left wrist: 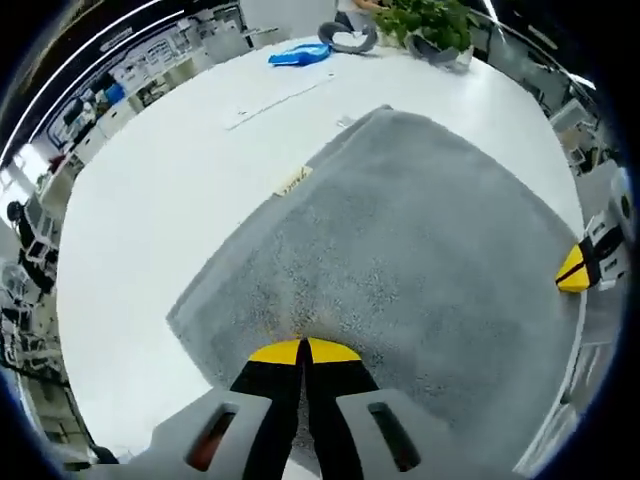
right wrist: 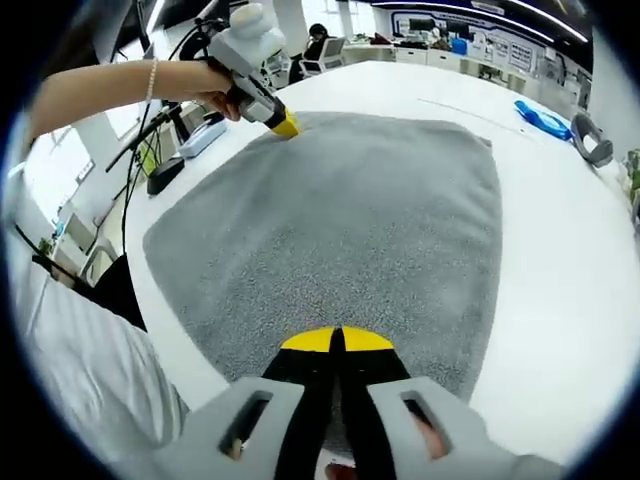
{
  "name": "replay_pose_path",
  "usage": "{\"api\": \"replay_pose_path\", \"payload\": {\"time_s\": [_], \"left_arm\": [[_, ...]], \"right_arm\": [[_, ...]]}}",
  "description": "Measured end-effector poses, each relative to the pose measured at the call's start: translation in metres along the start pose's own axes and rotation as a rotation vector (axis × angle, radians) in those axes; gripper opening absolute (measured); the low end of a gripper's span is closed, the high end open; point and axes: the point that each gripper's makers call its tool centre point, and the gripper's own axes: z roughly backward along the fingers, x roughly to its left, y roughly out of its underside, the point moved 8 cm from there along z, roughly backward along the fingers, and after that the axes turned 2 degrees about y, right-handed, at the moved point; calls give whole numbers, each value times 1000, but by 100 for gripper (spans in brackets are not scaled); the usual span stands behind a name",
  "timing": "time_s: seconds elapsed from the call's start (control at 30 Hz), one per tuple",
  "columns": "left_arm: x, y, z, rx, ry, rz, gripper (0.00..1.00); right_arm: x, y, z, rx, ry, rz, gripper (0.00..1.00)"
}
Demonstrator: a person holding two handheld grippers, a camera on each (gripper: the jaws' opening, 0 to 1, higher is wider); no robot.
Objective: Fold the towel on the table until its edges align and the towel forms a compact rectangular stack.
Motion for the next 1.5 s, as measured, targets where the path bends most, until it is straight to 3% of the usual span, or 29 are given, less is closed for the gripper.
{"api": "replay_pose_path", "payload": {"time_s": [0.07, 0.1, 0.17, 0.3, 0.57, 0.67, 0.83, 0.97, 1.13, 1.37, 1.5], "left_arm": [[-6, 4, 8, -16, 98, 14, 3], [-6, 8, 13, -22, 95, 75, 6], [-6, 14, 21, -48, 99, 86, 13], [-16, 30, 43, -129, 121, 93, 13], [-50, 65, 80, -255, 152, -12, 18], [-69, 77, 93, -350, 168, -80, 17], [-96, 107, 99, -357, 229, -113, 21], [-120, 133, 105, -357, 270, -131, 25], [-143, 155, 107, -344, 313, -144, 30], [-150, 176, 100, -312, 324, -97, 34], [-154, 184, 97, -287, 284, -123, 35]], "right_arm": [[2, -1, 4, -23, -26, -10, 0], [2, 0, 5, -24, -30, -12, 3], [3, 2, 10, -29, -33, 10, 6], [3, 9, 21, -25, -28, 89, 7], [10, 20, 36, -10, -51, 181, 16], [10, 25, 34, 8, -43, 208, 18], [11, 31, 32, 13, -46, 203, 23], [7, 36, 35, 37, -19, 258, 27], [5, 39, 39, 48, -22, 278, 31], [-1, 50, 42, 127, 39, 411, 39], [-7, 53, 43, 111, 55, 375, 40]]}}
